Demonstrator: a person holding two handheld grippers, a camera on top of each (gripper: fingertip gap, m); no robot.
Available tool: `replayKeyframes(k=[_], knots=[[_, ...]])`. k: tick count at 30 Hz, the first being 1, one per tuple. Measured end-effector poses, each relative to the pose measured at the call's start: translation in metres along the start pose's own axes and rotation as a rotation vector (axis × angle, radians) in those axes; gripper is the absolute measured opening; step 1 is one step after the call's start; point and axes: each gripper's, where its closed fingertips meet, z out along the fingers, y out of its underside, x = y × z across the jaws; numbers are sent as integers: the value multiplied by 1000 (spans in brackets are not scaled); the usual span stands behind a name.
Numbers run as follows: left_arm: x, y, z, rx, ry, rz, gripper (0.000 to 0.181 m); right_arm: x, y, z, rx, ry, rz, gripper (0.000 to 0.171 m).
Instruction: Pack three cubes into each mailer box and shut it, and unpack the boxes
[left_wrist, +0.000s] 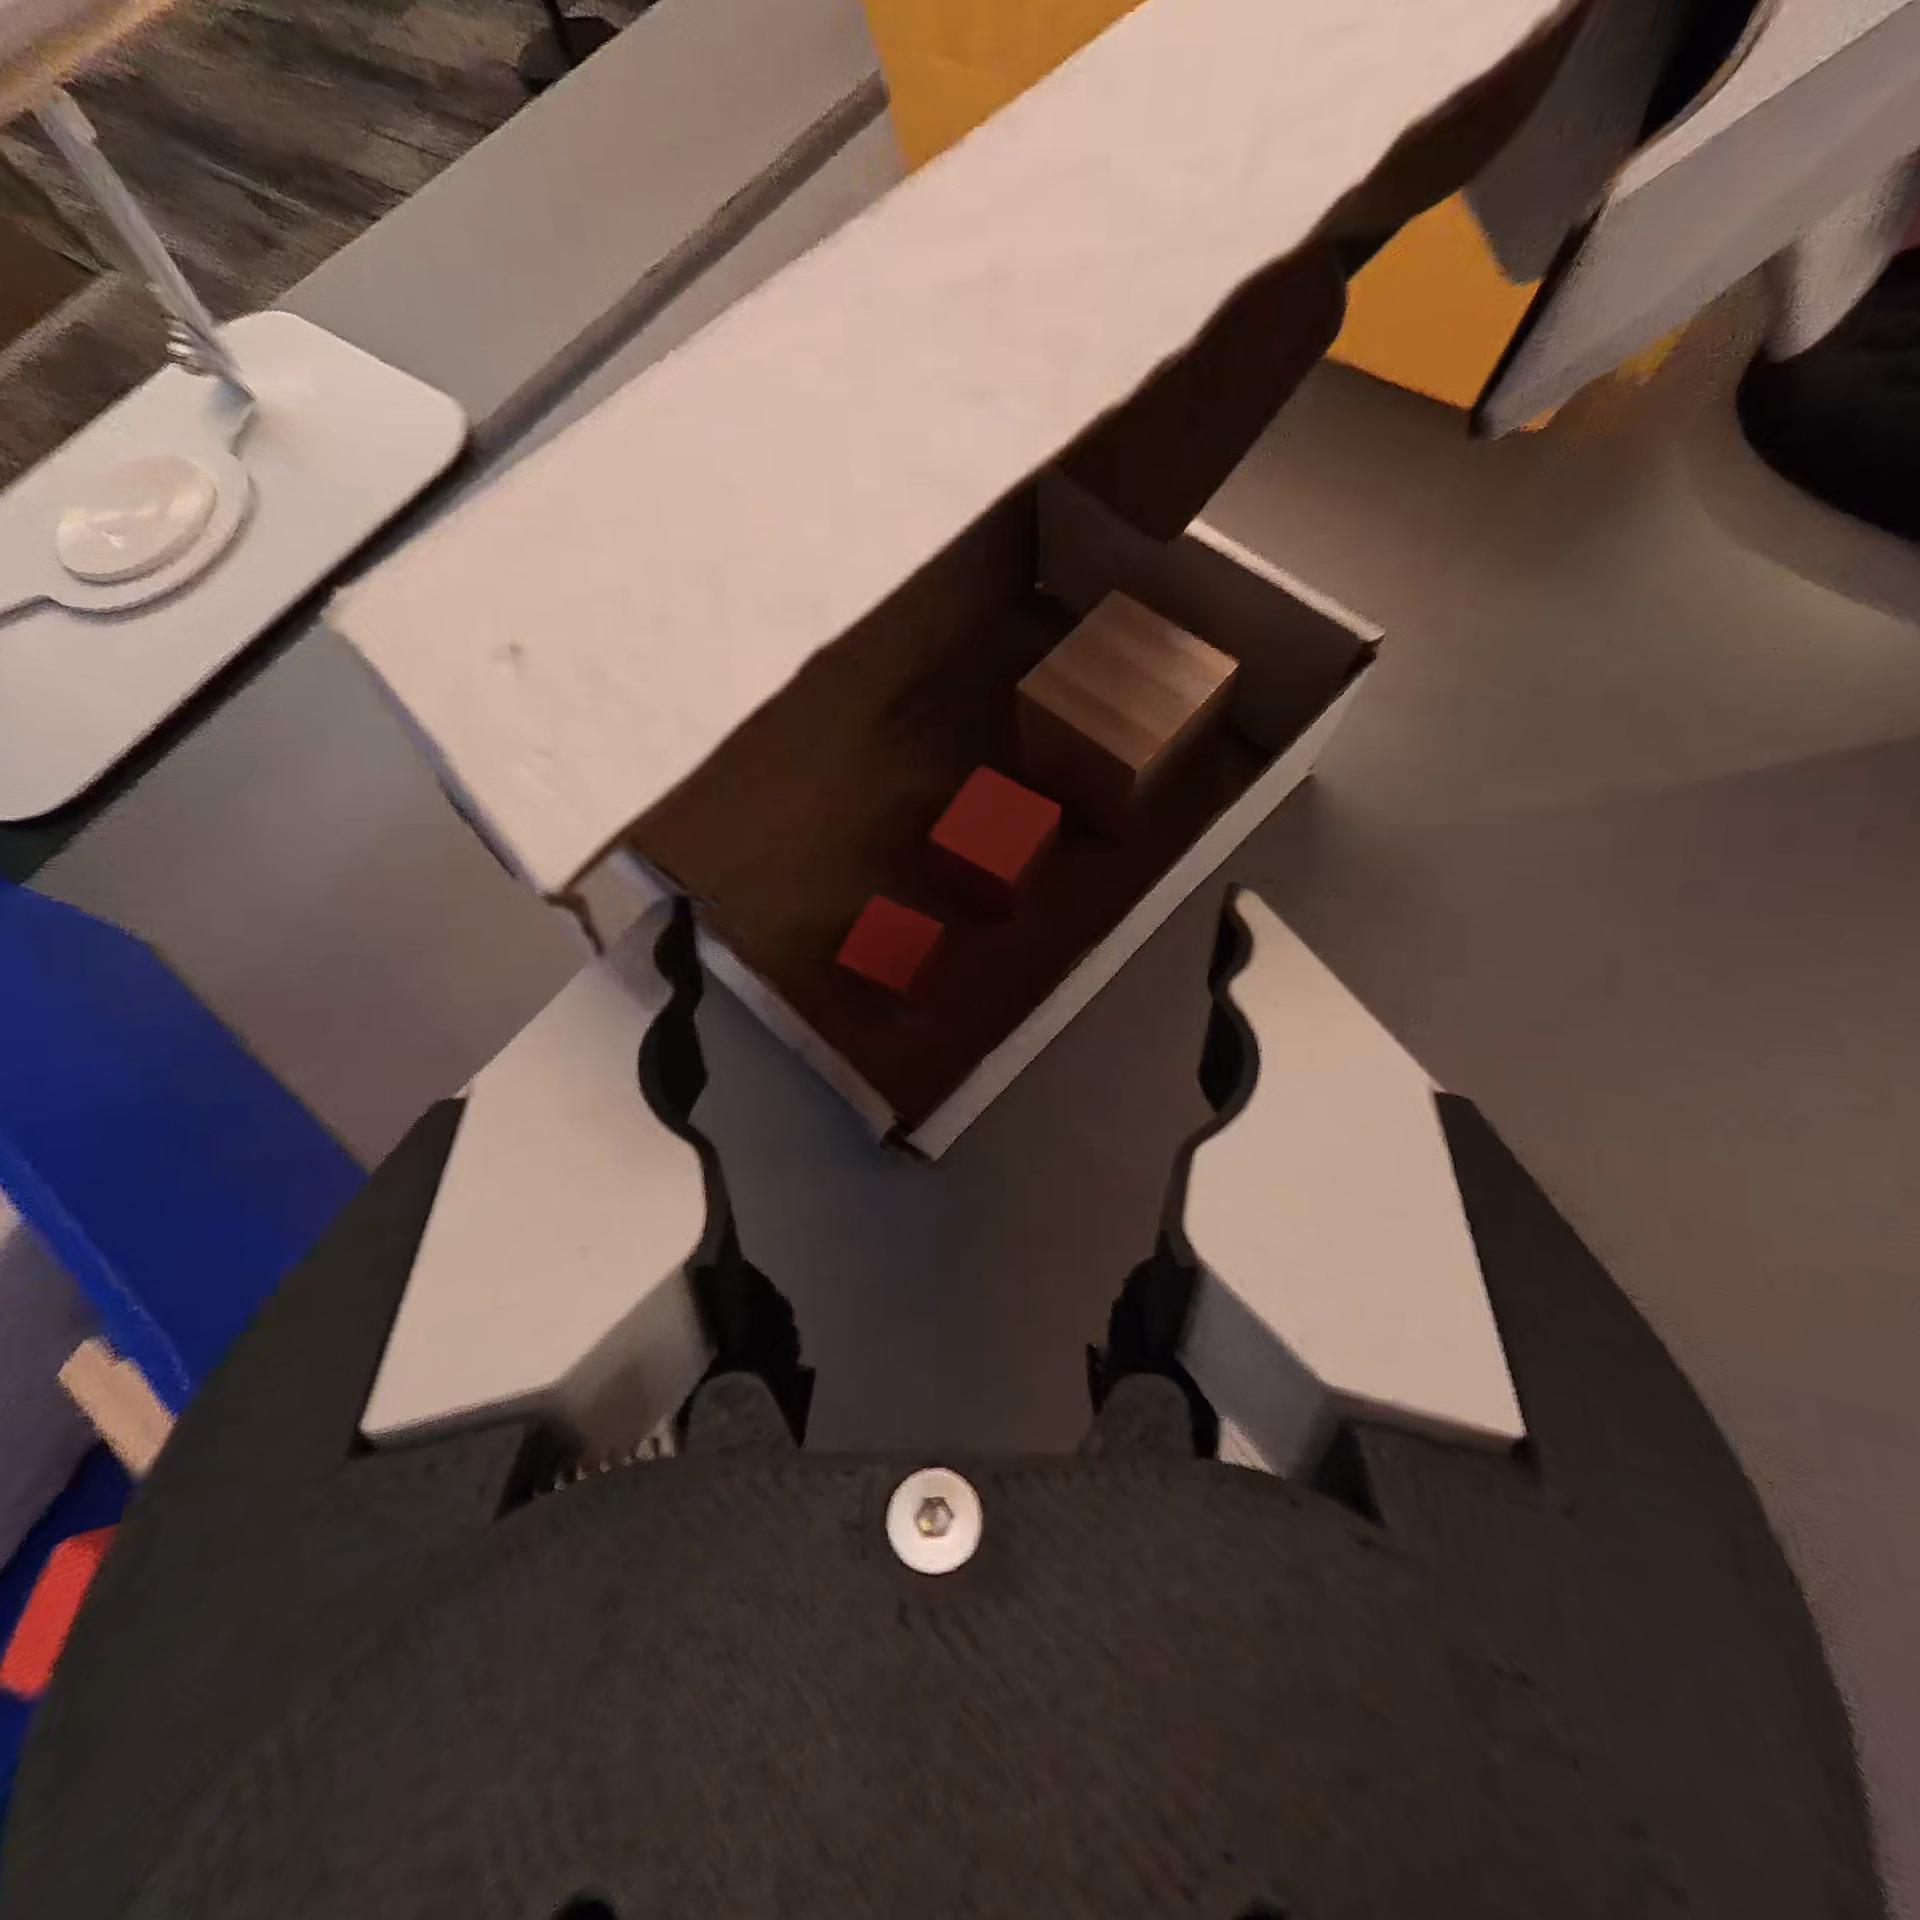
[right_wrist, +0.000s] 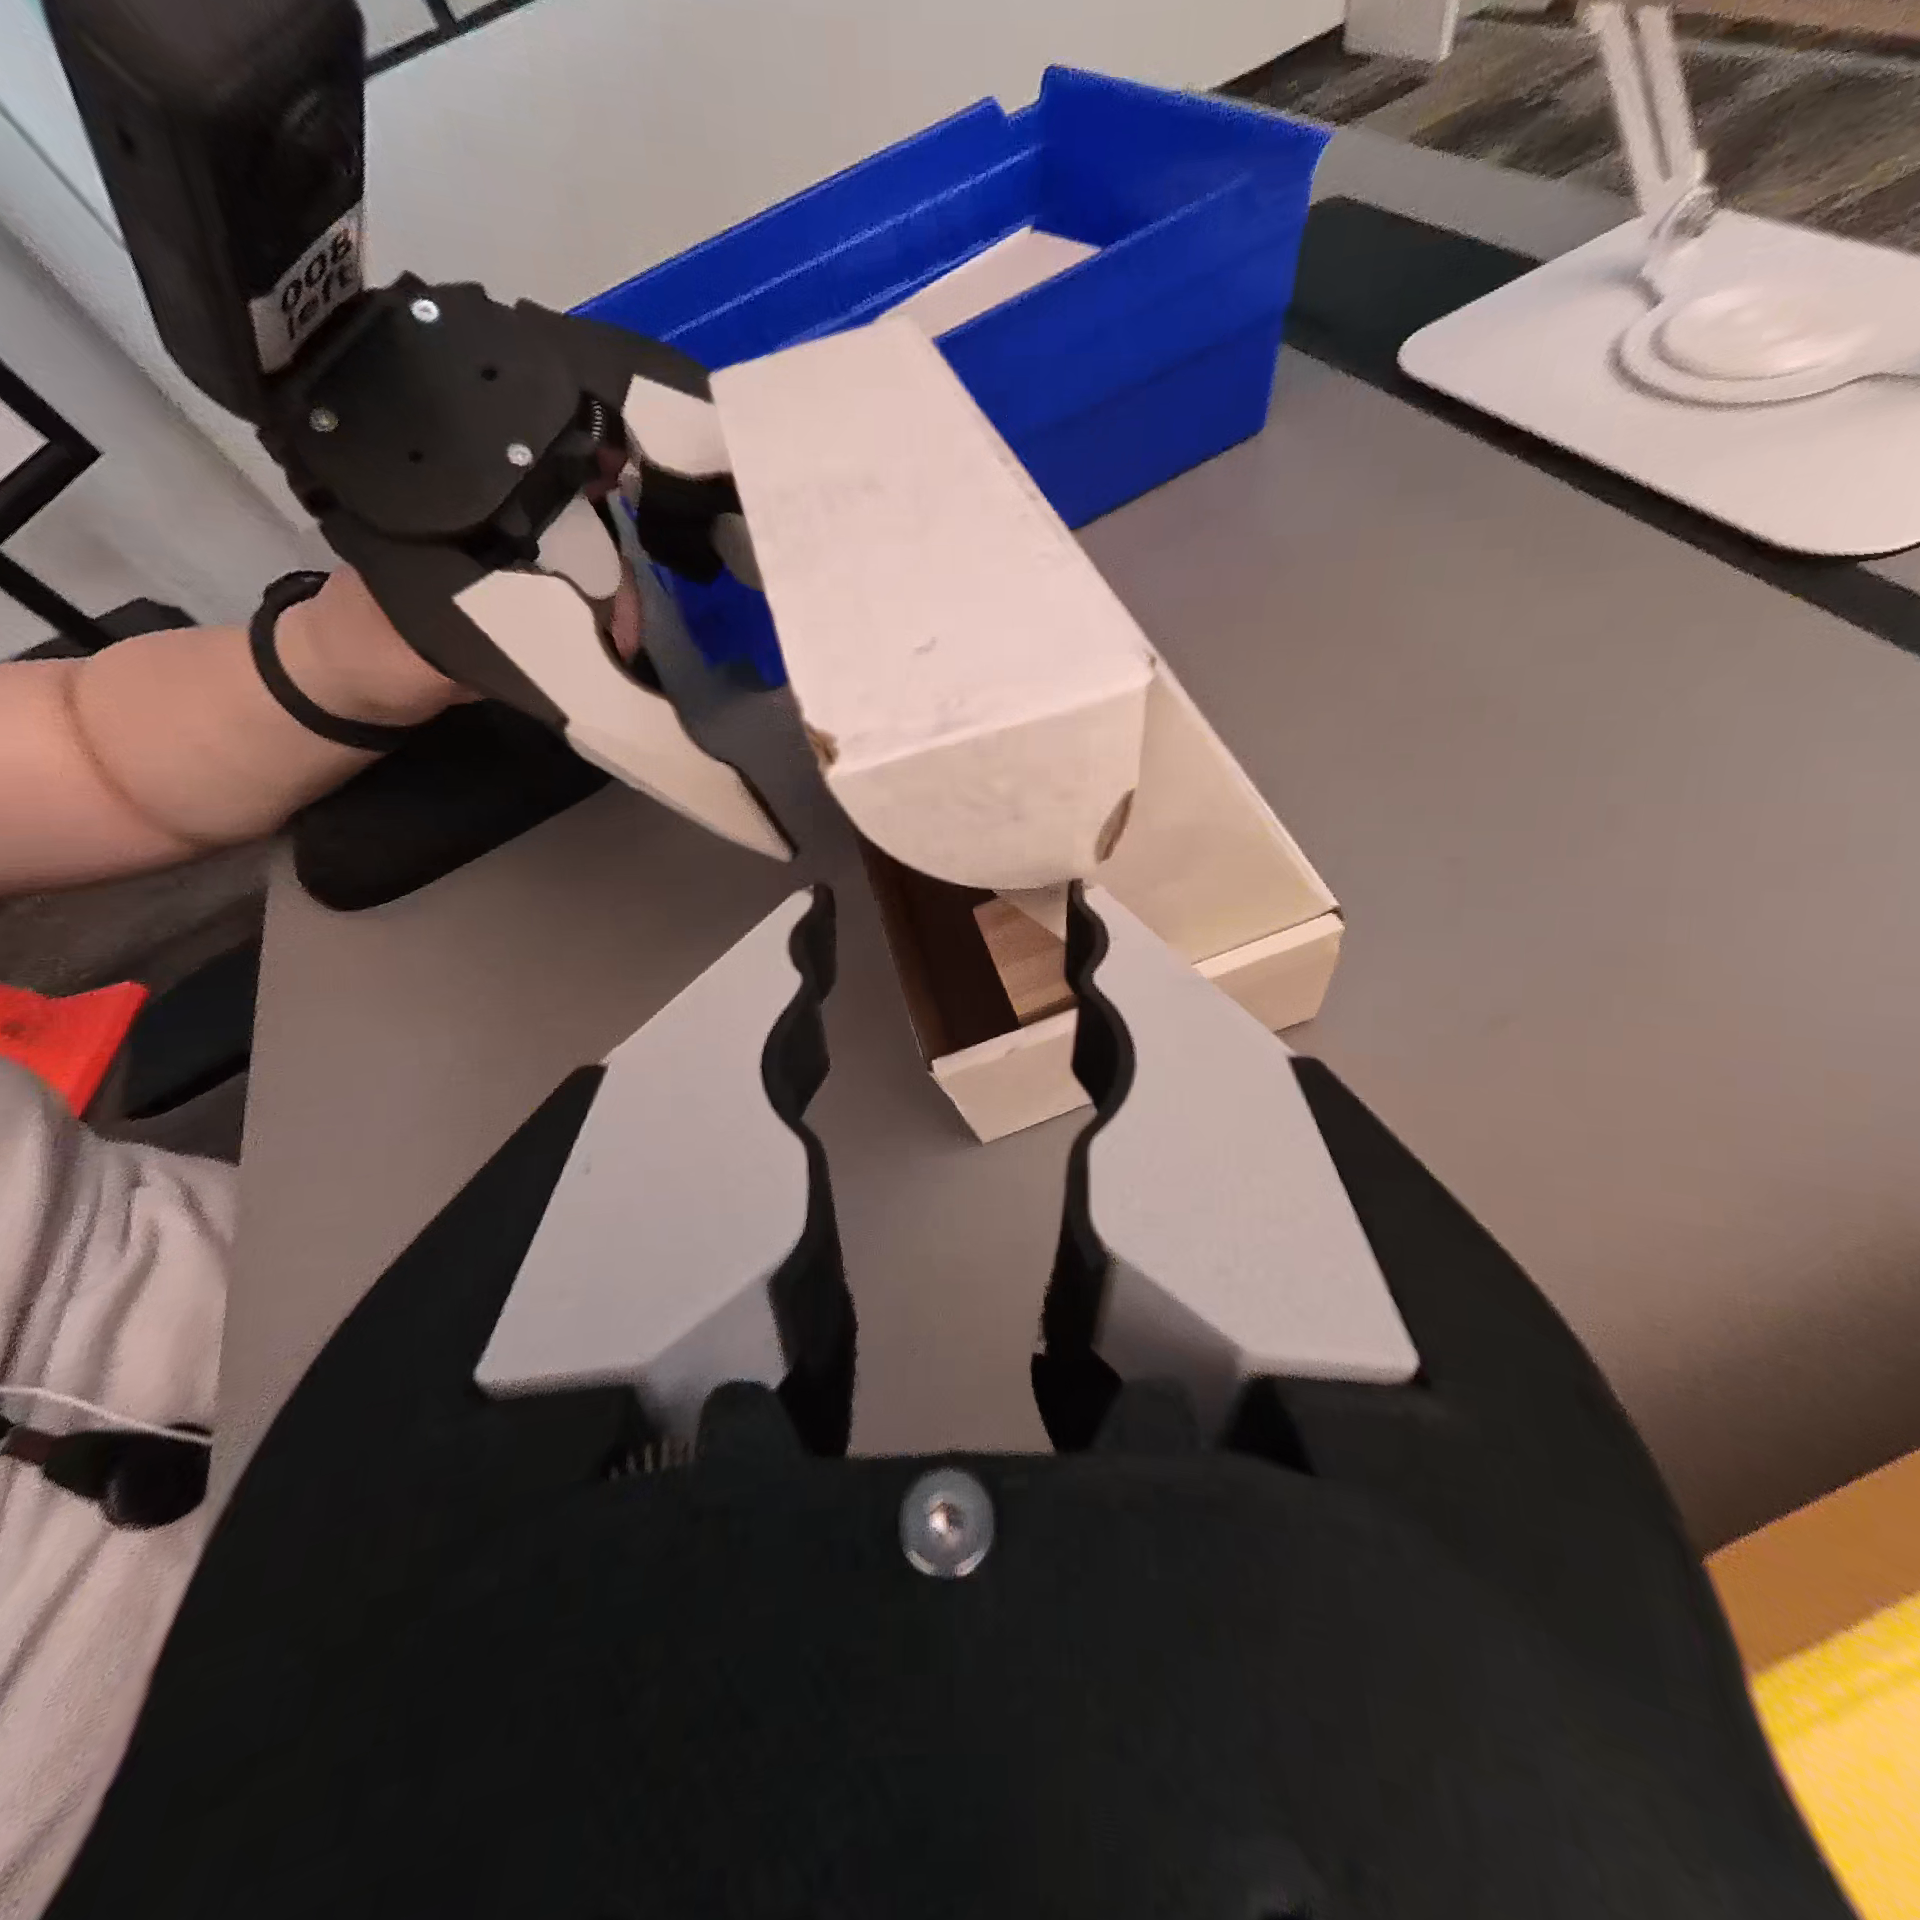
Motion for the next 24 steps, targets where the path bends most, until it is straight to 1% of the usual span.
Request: replayKeyframes(k=[1, 2, 3, 5, 8, 9, 11, 14, 16, 18, 21, 24], knots=[[-4, 1, -2, 0, -38, 15, 87, -2, -1, -2, 21, 12, 0, 44], [-5, 0, -5, 11, -60, 18, 82, -4, -4, -4, 57, 20, 5, 44], [-4, 0, -8, 17, -67, 12, 82, -4, -6, -6, 92, 40, 15, 44], [-4, 0, -14, 33, -77, -13, 79, 6, -4, -8, 115, 141, 13, 45], [-17, -3, -24, 89, -135, -64, 75, 18, -9, -13, 148, 290, -78, 46], [-22, -5, -26, 102, -141, -88, 78, 19, -13, -16, 170, 318, -108, 48], [-30, -8, -32, 135, -151, -124, 80, 14, -22, -19, 225, 333, -147, 56], [-40, -21, -44, 246, -167, -132, 82, -1, -31, -20, 279, 312, -224, 67], [-43, -30, -52, 324, -174, -122, 82, -10, -37, -20, 312, 333, -307, 68], [-46, -34, -57, 360, -195, -108, 80, -10, -40, -19, 317, 416, -396, 67], [-51, -34, -58, 349, -267, -48, 68, -7, -38, -15, 277, 526, -492, 58], [-48, -31, -53, 322, -296, 29, 46, -3, -31, -9, 245, 564, -493, 49]])
